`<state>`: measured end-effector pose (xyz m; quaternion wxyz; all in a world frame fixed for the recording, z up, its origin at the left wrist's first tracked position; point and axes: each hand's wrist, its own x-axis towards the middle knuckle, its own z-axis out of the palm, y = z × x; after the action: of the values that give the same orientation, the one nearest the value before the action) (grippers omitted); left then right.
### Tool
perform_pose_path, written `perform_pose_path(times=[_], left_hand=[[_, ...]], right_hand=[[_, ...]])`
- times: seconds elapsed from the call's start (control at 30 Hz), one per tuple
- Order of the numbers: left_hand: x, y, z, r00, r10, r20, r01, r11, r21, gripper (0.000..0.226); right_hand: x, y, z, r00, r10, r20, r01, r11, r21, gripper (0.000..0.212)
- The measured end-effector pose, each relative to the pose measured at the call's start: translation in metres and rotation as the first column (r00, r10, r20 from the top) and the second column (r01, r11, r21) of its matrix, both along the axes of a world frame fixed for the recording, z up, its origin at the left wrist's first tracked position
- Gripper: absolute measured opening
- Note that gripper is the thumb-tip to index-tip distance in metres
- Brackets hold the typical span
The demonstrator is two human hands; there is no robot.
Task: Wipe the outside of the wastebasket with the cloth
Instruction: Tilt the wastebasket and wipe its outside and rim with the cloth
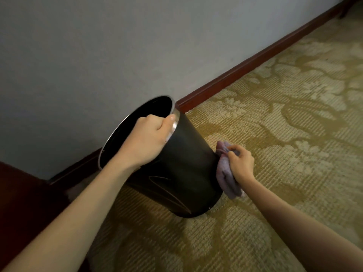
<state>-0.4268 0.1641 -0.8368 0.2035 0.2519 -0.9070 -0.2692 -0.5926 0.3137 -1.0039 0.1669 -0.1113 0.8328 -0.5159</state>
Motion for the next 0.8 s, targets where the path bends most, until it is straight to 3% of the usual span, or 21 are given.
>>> perform_pose_path(times=[0.13, 0.3, 0.43, 0.53, 0.63, 0.7, 0.8], left_hand=[[-0.024, 0.033, -0.002, 0.996, 0.006, 0.088, -0.012, 0.998, 0.060, 0.057], [-0.067, 0.107, -0.029, 0.954, -0.041, 0.298, 0.094, 0.982, -0.166, 0.043], [-0.064, 0.137, -0.050, 0.941, -0.090, 0.327, 0.190, 0.939, -0.287, 0.032], [-0.059, 0.134, -0.049, 0.951, -0.097, 0.294, 0.157, 0.970, -0.186, 0.041], [-0.046, 0.130, -0.043, 0.927, -0.201, 0.316, 0.256, 0.956, -0.143, 0.036], [-0.025, 0.116, -0.038, 0.882, -0.343, 0.323, 0.402, 0.905, -0.137, 0.036], [0.014, 0.086, -0.032, 0.764, -0.525, 0.376, 0.633, 0.722, -0.279, 0.040]], right_hand=[[-0.015, 0.027, -0.007, 0.980, -0.142, 0.139, 0.146, 0.989, -0.023, 0.016], [-0.036, 0.064, -0.010, 0.972, -0.188, 0.140, 0.189, 0.982, 0.011, 0.014], [-0.044, 0.087, -0.009, 0.969, -0.214, 0.120, 0.211, 0.977, 0.037, 0.012], [-0.040, 0.098, -0.012, 0.961, -0.252, 0.111, 0.248, 0.967, 0.049, 0.011], [-0.034, 0.098, -0.012, 0.960, -0.248, 0.132, 0.246, 0.969, 0.033, 0.011], [-0.033, 0.094, -0.010, 0.963, -0.222, 0.154, 0.222, 0.975, 0.013, 0.012], [-0.031, 0.089, -0.006, 0.964, -0.209, 0.161, 0.215, 0.977, -0.016, 0.011]])
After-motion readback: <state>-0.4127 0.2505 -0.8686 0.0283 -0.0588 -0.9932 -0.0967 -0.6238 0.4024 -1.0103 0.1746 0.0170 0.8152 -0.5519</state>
